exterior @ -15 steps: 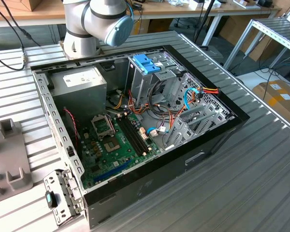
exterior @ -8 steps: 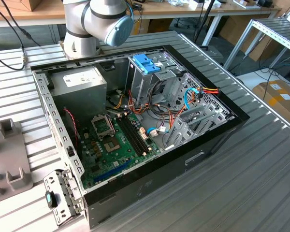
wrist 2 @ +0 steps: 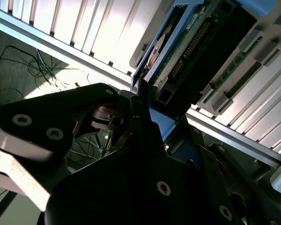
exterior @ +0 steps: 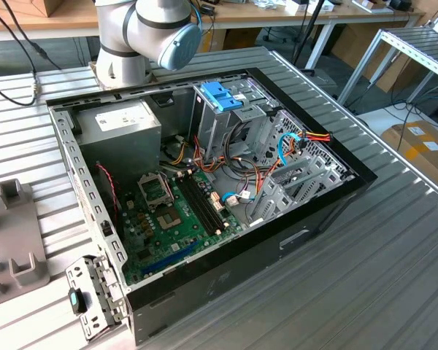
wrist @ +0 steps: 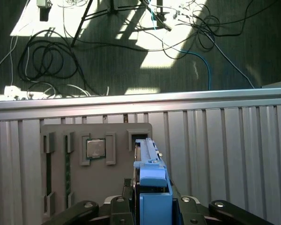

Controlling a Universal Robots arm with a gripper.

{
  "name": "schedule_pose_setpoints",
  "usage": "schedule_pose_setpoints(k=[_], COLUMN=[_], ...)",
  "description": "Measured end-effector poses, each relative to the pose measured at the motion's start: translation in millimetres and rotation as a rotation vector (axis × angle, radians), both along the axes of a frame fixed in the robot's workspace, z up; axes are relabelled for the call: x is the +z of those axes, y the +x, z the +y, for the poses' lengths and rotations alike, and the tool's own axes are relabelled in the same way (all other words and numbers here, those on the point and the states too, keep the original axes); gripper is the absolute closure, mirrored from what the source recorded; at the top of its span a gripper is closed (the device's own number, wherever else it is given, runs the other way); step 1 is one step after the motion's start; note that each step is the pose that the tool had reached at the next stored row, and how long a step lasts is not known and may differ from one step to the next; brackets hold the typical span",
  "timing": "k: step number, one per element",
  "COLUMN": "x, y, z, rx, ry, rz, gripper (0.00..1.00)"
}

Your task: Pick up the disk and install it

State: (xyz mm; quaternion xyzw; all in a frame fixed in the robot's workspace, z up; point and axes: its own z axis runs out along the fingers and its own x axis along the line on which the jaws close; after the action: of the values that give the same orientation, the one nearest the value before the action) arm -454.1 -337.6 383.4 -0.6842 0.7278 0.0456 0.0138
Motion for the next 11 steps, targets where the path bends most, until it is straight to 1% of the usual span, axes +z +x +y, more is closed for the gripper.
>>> schedule_pose_setpoints(k=[11], x=[4.2], y=[0.0], z=[0.0], rx=[0.0], ry=[0.0001], rz=[0.0001], gripper=[0.63])
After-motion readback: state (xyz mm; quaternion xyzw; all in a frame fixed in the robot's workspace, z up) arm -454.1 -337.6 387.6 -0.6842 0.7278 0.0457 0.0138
